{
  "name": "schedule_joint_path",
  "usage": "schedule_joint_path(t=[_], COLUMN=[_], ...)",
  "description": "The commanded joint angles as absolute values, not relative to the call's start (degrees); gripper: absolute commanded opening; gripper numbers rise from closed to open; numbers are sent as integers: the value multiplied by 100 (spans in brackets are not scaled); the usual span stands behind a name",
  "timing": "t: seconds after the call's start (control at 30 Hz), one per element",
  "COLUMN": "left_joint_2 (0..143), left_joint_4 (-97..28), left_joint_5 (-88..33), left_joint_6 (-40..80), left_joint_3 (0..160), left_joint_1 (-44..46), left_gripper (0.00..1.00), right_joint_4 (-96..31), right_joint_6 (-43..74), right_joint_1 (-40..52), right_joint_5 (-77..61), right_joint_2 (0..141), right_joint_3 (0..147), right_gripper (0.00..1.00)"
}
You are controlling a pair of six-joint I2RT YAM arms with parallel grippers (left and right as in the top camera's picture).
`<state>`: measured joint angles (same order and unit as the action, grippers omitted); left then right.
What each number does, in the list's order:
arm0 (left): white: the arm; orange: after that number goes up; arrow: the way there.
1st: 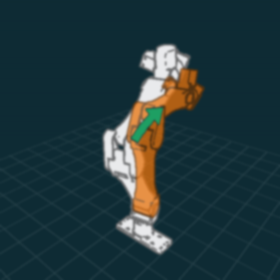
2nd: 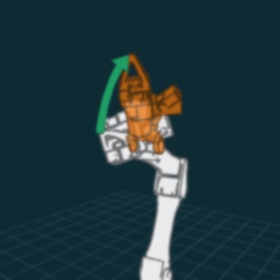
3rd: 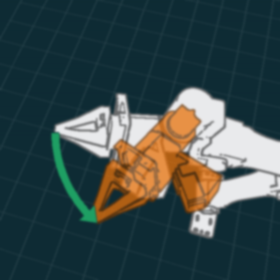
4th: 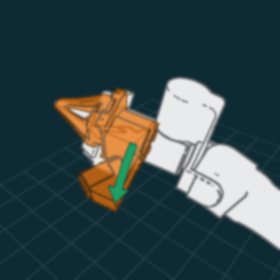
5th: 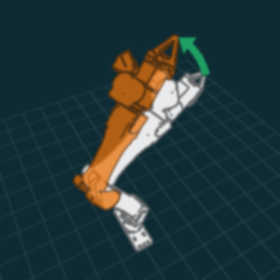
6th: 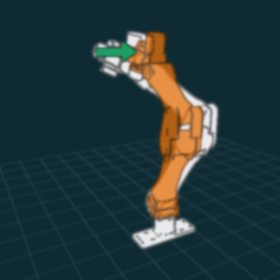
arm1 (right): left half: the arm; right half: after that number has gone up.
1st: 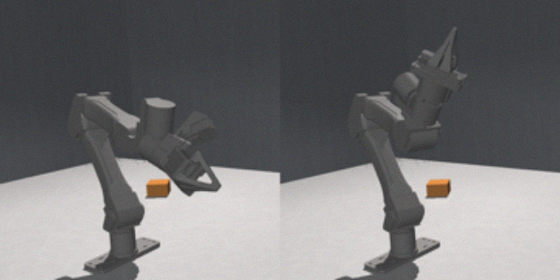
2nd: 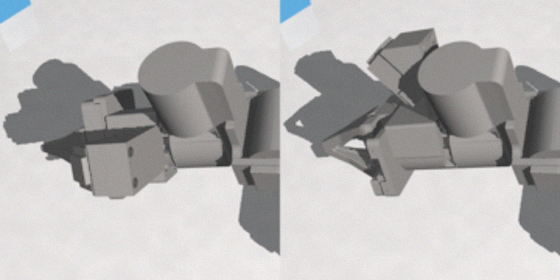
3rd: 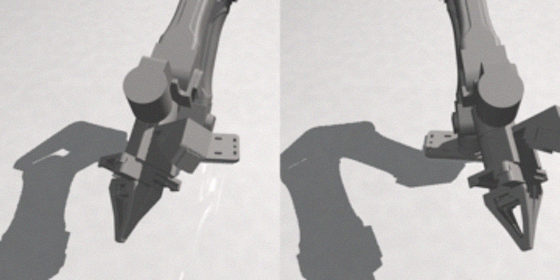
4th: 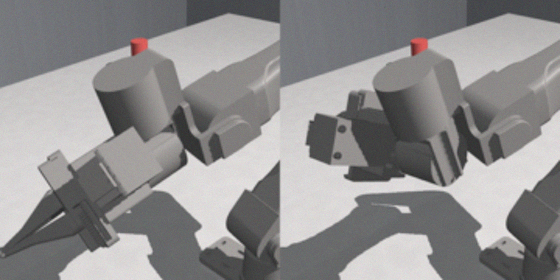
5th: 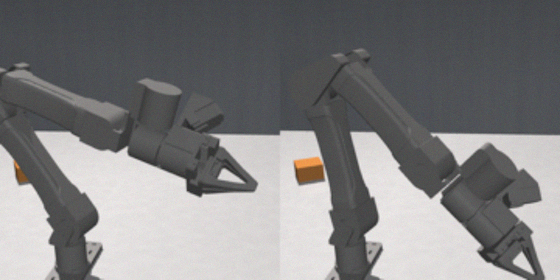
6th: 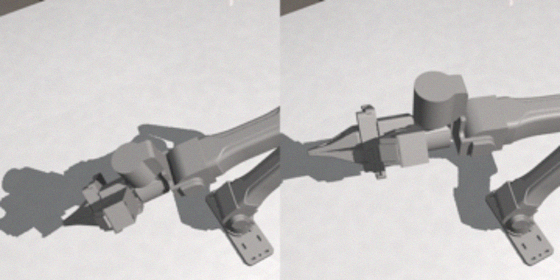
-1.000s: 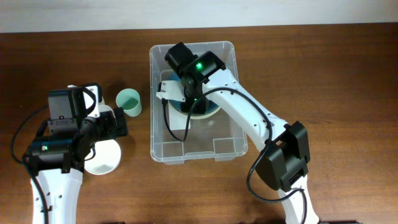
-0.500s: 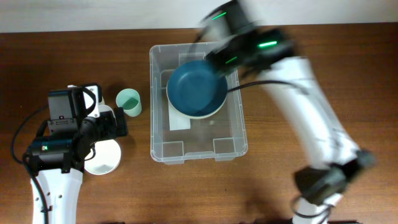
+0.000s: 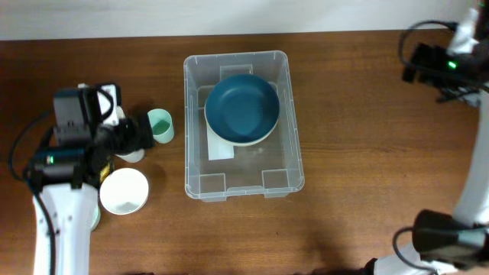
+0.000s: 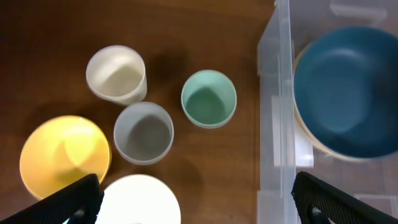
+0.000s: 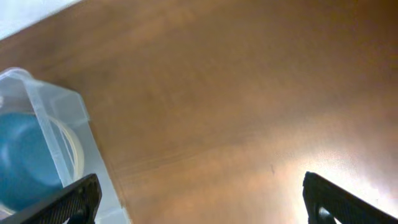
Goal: Pack container
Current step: 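Carry the dark-teal bowl into the container, stack it, release, then move the left gripper to the mint-green cup and grasp it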
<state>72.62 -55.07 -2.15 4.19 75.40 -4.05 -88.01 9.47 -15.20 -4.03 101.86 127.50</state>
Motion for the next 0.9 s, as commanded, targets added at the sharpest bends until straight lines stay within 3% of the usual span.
schedule_joint_path(t=[0.0,0.4,0.87], left_joint_2=[7926,9907,10495], left_joint_4=[-5509,-5242,-4952], left_joint_5=[-99,-276,-152], left_joint_6=[471,257,-69], left_joint_3=[8012,8833,8833], left_joint_1=[-294,-27,257], left_gripper=[100,99,99], right_joint_4=[-9249,-9730,-9644], right_joint_6=[1166,1079,989], right_joint_1=[-1658,-1614,-1614], right_joint_5=[-539,-534,-537], right_joint_2=[9459,9002,9080], right_joint_3=[12763,12717,12357], right_gripper=[99,99,99])
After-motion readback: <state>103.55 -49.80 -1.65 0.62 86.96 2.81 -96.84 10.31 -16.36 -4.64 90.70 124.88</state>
